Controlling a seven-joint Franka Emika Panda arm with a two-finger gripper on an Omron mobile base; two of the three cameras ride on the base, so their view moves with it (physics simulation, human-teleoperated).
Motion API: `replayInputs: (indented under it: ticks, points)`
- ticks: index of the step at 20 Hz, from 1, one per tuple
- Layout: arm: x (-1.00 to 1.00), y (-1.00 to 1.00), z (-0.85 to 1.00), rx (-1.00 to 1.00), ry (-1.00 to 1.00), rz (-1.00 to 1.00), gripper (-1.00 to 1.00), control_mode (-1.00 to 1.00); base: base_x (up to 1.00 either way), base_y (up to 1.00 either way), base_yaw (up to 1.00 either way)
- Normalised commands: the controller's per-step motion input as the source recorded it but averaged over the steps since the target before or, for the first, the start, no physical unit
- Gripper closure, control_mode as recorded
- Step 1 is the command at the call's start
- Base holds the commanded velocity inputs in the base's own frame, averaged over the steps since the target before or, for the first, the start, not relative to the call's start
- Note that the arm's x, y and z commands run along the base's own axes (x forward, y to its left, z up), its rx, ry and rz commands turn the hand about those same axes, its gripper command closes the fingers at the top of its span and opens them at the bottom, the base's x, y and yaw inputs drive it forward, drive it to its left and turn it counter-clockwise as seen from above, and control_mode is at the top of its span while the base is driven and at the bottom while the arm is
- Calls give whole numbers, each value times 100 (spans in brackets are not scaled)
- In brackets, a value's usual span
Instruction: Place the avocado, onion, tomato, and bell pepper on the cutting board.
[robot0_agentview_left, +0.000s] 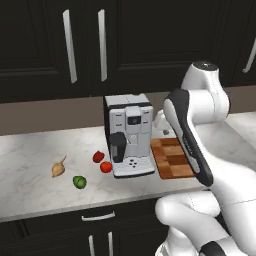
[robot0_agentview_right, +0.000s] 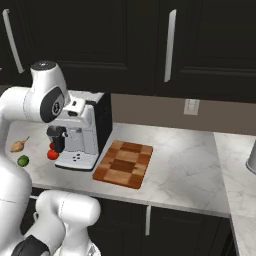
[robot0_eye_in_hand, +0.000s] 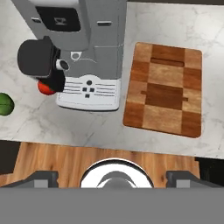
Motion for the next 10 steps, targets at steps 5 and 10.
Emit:
replayInputs:
  ticks: [5,10]
  points:
    - [-39,67,1,-1,0,0,-100,-100,0,0,0]
    - [0,73,0,0,1,0,-100,-100,0,0,0]
